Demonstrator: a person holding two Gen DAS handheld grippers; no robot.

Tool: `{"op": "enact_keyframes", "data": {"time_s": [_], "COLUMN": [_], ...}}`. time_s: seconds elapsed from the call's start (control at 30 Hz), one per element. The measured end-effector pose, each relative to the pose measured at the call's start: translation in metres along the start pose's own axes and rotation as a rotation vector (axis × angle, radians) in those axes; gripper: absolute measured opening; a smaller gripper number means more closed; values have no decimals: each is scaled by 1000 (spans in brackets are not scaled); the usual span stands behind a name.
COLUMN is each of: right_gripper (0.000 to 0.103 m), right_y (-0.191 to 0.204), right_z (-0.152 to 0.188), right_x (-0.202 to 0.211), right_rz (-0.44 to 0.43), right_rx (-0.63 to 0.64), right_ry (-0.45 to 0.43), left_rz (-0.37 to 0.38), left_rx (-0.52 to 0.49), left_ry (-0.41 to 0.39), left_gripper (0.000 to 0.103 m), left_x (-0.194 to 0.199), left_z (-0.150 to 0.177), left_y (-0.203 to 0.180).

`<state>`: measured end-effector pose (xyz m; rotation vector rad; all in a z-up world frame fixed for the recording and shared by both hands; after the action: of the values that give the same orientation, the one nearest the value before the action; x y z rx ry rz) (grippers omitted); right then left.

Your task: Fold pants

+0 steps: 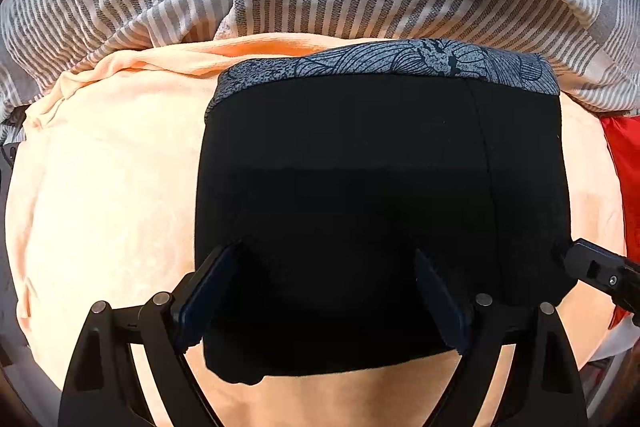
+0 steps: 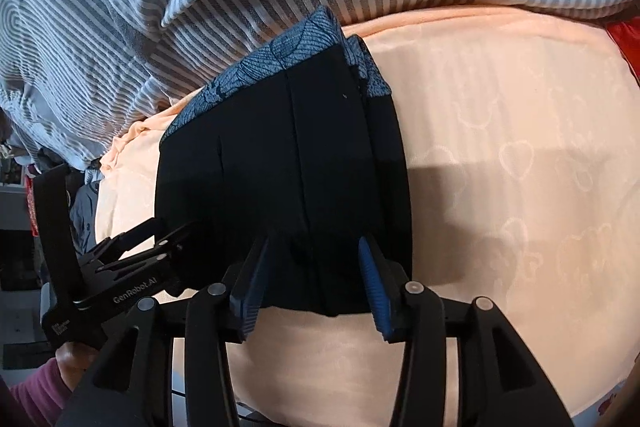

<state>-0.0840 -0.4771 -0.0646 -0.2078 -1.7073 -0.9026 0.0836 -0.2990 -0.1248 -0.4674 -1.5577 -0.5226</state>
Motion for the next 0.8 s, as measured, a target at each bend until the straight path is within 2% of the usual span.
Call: {"op": "enact_keyframes", "data": {"time_s": [0.17, 0.23, 0.33, 0.5, 0.63, 0.8], "right_gripper": [53, 58, 59, 61, 69, 76], "right_y": [-8, -11, -20, -38, -52, -62], "right_z": [4, 6, 12, 18, 12, -5], "right_x": [8, 12, 14, 14, 19, 14], "right_rz": [13, 25, 24, -1, -12, -92], "right_rx": [-18, -21, -46, -112, -147, -166], "right_ry": [5, 2, 5, 0, -44, -33], "left_rz": [35, 72, 119, 130, 264, 336], "left_rx": [16, 50, 120, 139, 181, 173], "left_ry": [13, 8, 18, 58, 121, 150], "left_gripper": [91, 91, 91, 91, 91, 91], "left_x": [7, 12, 13, 1, -9, -21], "left_z": [4, 5, 6, 6, 4, -4], "left_y": [22, 38, 66, 100, 115, 118]}}
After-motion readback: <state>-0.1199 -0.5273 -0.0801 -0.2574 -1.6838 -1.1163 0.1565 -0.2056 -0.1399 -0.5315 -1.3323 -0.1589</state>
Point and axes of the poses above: each gripper's, at about its wrist camera, not at the fingertips, and x roughly against the way its jaws point, y to its left, z to its underside, the point moved 4 cm from there along -x, roughly the way its jaws point, and after that the axes turned 6 degrees about -z, right-handed, at the moved point
